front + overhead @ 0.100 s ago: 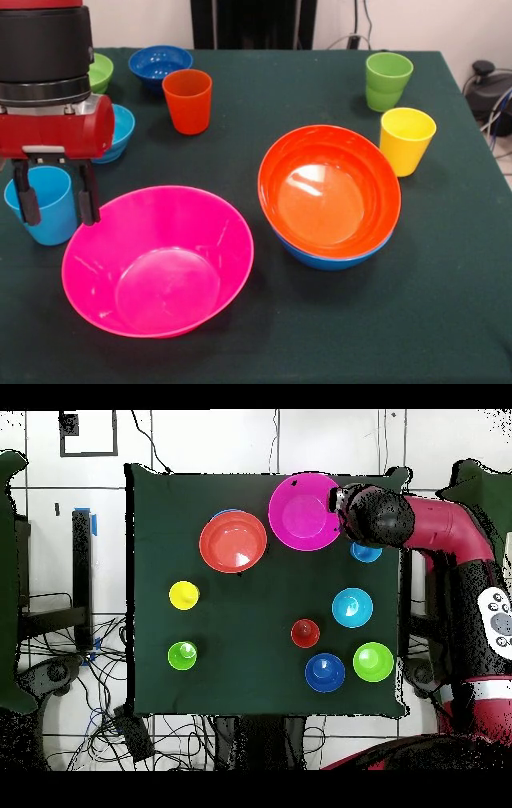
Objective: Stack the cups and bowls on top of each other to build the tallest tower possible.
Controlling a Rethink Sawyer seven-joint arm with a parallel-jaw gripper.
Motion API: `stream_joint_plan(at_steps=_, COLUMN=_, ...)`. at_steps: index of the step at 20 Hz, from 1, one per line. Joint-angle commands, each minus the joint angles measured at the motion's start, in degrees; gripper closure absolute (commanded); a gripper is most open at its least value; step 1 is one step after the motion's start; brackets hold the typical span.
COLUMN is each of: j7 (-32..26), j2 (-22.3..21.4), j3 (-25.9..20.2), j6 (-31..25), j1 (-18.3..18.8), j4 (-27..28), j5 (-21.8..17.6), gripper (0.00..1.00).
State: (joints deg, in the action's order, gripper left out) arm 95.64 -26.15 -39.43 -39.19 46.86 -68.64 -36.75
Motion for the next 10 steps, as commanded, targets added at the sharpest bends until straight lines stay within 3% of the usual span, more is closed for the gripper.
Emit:
stream_joint_plan(at_steps=1, j7=-3.6, j2=0.7, j3=3.1, j6=1.5, j1=-2.4, j4=-3.9, j5=-2.7, gripper=0.0)
stream_joint_plan(at_steps=10, j7=-2.1, j2=3.2, j3=3.9, j6=4.3, j1=-2.8, j4=-3.7, j5=-3.2, gripper=0.0)
